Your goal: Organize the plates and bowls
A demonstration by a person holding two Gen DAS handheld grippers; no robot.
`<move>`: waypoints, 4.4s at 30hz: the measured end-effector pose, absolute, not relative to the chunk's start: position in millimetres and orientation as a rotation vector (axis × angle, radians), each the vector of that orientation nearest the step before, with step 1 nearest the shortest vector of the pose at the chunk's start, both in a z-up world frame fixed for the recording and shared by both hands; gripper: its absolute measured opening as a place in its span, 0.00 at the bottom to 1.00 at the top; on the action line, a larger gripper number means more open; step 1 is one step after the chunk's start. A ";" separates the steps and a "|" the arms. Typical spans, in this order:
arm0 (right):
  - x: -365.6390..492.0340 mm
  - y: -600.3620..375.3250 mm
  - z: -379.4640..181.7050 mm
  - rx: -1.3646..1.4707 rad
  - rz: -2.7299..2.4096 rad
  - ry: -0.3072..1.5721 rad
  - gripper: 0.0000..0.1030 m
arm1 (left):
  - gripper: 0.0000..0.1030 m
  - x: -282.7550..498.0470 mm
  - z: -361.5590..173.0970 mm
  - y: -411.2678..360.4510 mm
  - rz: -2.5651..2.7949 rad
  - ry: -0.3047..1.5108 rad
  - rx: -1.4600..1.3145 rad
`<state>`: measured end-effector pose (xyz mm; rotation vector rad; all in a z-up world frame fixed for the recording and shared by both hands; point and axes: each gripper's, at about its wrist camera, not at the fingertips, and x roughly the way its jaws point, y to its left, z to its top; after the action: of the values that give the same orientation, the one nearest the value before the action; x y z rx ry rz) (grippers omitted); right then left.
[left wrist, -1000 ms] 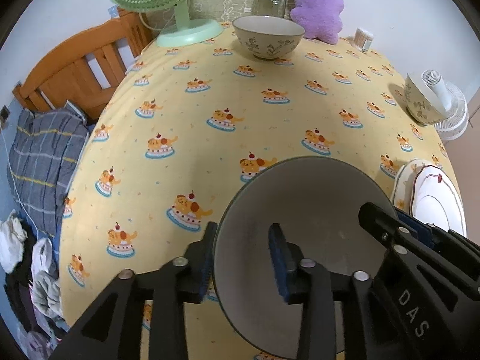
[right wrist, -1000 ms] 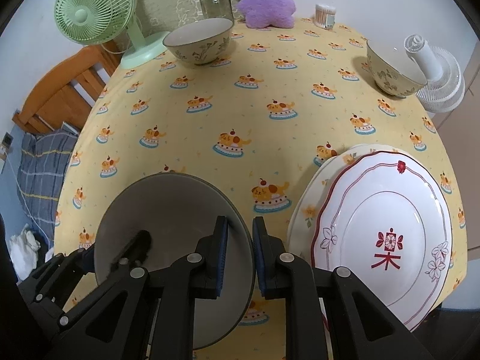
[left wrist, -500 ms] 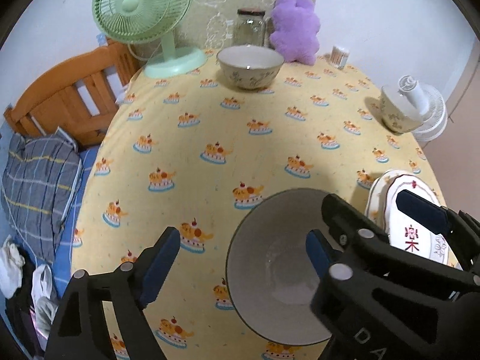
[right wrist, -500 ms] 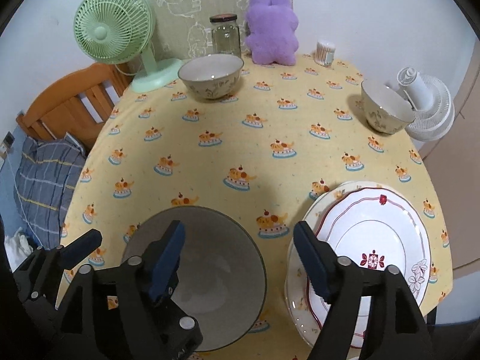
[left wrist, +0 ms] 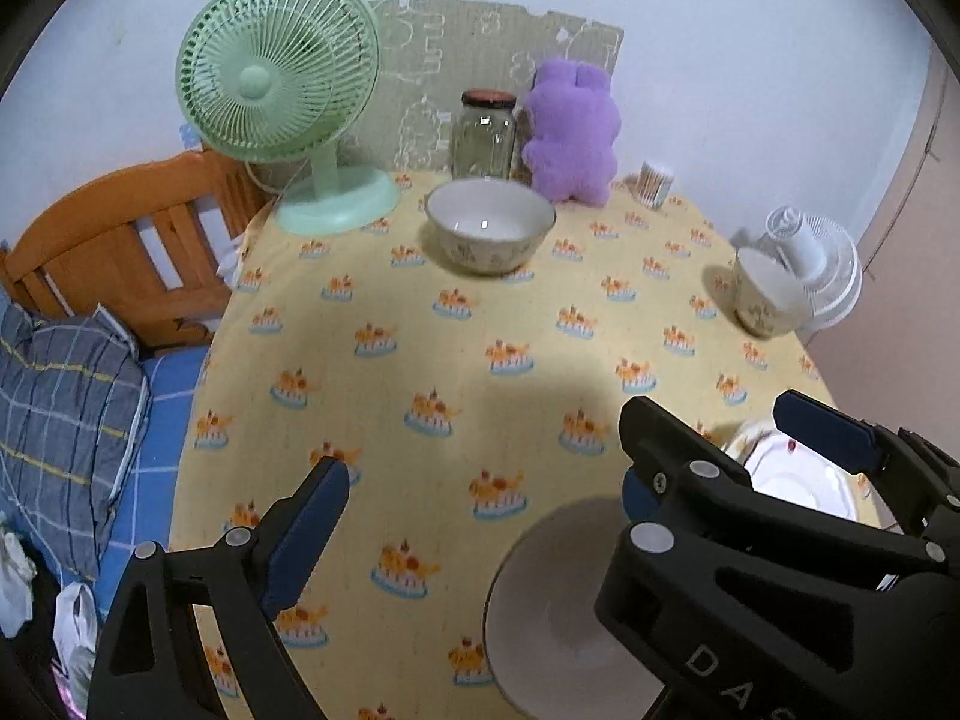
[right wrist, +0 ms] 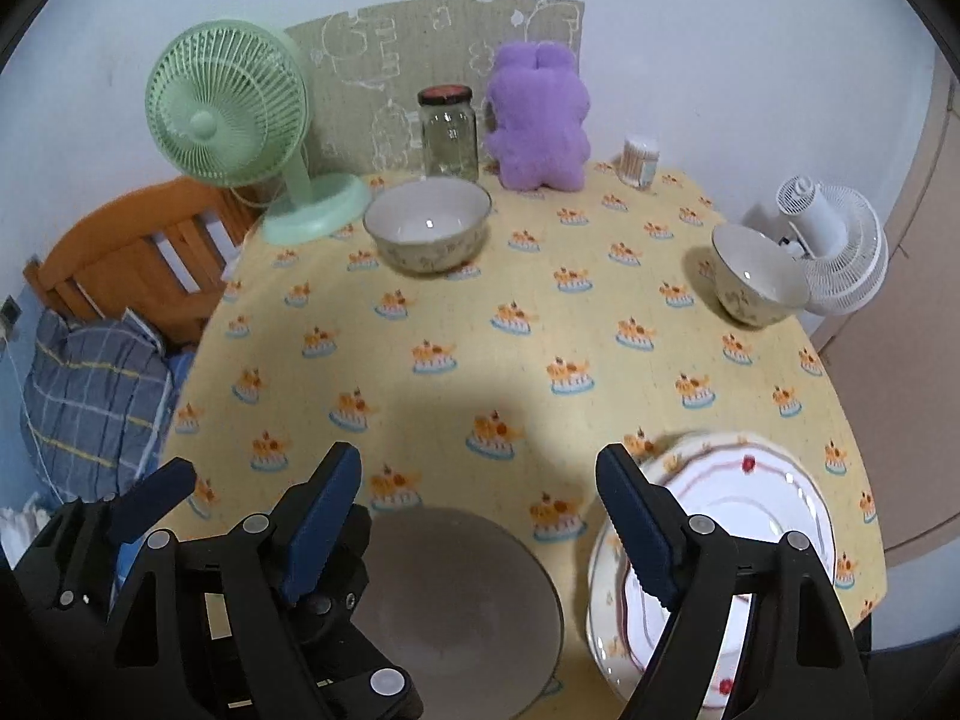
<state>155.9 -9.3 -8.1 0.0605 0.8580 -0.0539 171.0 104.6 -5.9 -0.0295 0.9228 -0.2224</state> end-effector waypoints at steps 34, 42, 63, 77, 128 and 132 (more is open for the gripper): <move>389.0 -51.8 -2.7 0.045 0.158 0.783 0.78 | 0.73 378.7 -15.7 59.8 0.034 0.843 -0.037; 443.5 -44.0 -22.2 0.056 0.169 0.820 0.63 | 0.58 425.6 -44.0 68.8 0.097 0.895 -0.056; 485.8 -44.9 -69.7 0.051 0.141 0.906 0.32 | 0.22 453.6 -84.6 71.0 0.095 0.990 -0.078; 488.9 -46.7 -73.5 0.066 0.109 0.956 0.29 | 0.22 453.8 -81.3 65.8 0.081 0.996 -0.036; 240.5 -42.0 45.4 0.113 -0.002 0.849 0.29 | 0.23 232.2 34.1 79.3 -0.041 0.881 -0.023; 214.2 -37.3 41.9 0.104 -0.021 0.851 0.29 | 0.23 211.9 30.6 81.3 -0.068 0.887 -0.004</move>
<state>214.2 -37.3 41.9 0.1044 0.8515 -0.0207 211.9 81.3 30.6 -0.0040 0.8865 -0.0676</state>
